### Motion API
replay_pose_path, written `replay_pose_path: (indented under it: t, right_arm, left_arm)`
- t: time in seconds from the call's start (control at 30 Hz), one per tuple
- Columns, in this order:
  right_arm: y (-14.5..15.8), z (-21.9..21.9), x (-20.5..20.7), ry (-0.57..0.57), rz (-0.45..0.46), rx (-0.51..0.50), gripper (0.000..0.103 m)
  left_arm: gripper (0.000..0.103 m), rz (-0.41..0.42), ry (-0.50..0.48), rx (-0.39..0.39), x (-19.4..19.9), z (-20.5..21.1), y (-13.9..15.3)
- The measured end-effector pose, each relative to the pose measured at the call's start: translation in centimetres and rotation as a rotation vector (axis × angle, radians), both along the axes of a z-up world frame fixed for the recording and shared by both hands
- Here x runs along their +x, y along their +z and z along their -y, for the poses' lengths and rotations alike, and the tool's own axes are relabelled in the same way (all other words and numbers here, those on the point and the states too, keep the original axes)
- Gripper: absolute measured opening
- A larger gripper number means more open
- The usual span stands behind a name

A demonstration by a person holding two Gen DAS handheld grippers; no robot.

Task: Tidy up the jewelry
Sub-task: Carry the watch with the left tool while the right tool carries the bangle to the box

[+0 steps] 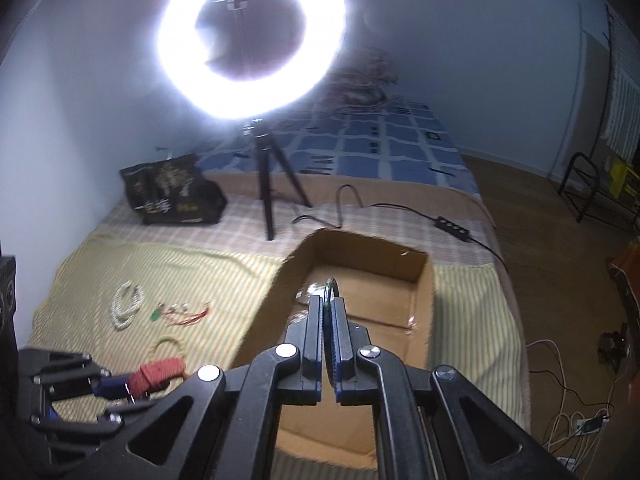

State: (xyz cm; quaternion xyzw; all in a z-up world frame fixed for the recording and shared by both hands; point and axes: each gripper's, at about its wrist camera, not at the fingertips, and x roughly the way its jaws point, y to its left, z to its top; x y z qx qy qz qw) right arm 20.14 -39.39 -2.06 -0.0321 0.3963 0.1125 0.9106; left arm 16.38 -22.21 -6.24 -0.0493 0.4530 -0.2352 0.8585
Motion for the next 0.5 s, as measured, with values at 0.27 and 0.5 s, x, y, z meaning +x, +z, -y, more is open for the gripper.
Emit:
replay_pose_path:
  t: [0.27,0.5]
  right_arm:
    - [-1.9,2.4,3.3,-0.041,-0.024,-0.005,0.001]
    - [-3.4,3.1,4.8,-0.05,-0.047,-0.002,0.001]
  left_arm:
    - [0.018,-0.013,-0.02,0.002,2.0,2.8,-1.4]
    - [0.018,-0.03,-0.038,0.012,2.8,4.1,-2.6]
